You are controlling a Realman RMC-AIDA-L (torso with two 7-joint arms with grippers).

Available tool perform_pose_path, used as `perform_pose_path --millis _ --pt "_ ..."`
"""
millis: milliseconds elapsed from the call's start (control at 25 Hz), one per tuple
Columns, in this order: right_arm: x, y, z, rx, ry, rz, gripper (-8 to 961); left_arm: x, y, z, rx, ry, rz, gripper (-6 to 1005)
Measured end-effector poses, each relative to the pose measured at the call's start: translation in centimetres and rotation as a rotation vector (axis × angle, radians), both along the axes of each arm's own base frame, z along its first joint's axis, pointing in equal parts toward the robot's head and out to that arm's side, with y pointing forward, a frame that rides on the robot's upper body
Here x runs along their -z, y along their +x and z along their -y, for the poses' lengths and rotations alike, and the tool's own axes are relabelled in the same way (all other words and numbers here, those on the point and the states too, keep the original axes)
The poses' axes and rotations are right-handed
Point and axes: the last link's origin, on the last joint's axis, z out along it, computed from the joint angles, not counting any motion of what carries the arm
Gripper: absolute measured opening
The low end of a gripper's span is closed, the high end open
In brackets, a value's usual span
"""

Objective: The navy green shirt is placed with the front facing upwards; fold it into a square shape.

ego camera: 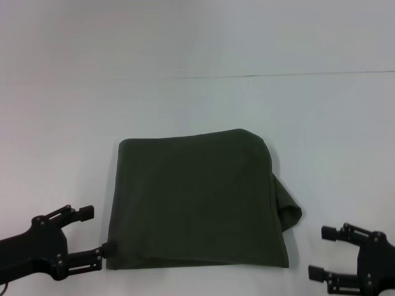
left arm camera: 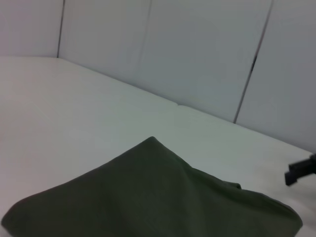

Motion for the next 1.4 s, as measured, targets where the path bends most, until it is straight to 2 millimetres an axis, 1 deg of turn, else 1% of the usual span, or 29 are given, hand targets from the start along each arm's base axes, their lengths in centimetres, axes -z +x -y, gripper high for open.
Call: perform_pose_path --millis 120,280,560,1160,1400 --pt "0.53 0.37 0.57 -0.001 -0.006 0.009 942 -0.08 -0.26 0.39 -0.013 0.007 0.013 937" --pt "0.76 0.57 0.73 -0.002 0.001 0.014 941 -0.03 -0.26 0.74 -0.009 0.002 0.021 937" --pt "0.44 0.55 0.50 0.006 0.039 -0.005 942 -0.02 -0.24 0.81 -0.011 -0.001 0.025 935" --pt "0.45 0.18 0.26 -0.006 0.052 -0.032 941 0.40 0.15 0.80 -0.006 -0.013 0.058 935" --pt "-0.17 -0.17 0.17 -0.038 0.090 -0.057 941 0.46 0.19 0.79 -0.008 -0.014 0.064 935"
